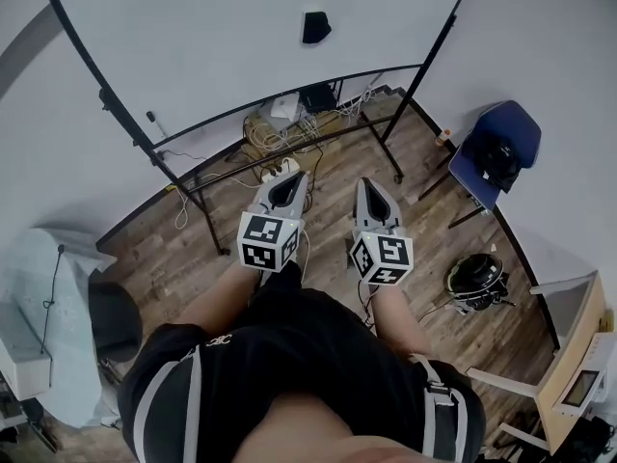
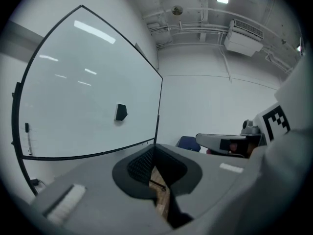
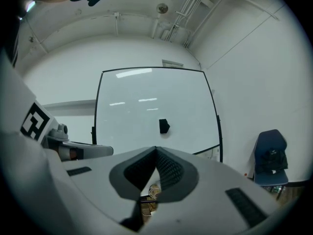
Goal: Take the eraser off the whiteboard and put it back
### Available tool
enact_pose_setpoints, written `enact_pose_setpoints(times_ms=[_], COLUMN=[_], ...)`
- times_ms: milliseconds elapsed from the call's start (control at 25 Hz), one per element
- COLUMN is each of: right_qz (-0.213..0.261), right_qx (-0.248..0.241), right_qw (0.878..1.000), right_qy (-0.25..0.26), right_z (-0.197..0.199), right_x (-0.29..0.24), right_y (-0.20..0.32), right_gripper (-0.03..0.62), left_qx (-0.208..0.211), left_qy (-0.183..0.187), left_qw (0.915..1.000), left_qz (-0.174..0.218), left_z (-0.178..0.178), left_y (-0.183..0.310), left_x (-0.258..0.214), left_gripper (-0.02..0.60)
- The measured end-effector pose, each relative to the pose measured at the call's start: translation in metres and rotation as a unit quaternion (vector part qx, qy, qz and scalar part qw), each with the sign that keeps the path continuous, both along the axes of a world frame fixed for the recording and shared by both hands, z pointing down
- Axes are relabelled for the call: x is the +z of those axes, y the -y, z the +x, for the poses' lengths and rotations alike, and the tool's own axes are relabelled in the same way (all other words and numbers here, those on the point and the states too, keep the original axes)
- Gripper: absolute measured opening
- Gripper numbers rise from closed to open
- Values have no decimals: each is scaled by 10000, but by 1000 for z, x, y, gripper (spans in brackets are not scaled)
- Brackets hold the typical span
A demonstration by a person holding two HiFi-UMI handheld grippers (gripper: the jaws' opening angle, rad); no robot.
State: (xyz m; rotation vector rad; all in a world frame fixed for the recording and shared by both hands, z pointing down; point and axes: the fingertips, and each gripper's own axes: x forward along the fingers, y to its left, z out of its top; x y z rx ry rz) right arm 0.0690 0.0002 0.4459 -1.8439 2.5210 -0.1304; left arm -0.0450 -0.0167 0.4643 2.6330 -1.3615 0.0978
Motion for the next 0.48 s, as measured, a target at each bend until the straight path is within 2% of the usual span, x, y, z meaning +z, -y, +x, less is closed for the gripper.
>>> enact_pose_setpoints(times_ms=[480], right_qz=[-127], right_qx=[-319], right_qw=[9994], right_qy=[67], right_z=[-3], right_x=[-5], right_y=[127], right_gripper=[5], left_qx=[-329], left_qy=[-18], left_qw=[9990], left_qz=[-314], left_z=[-2], left_y=[119], left_x=[6], left_gripper=[9])
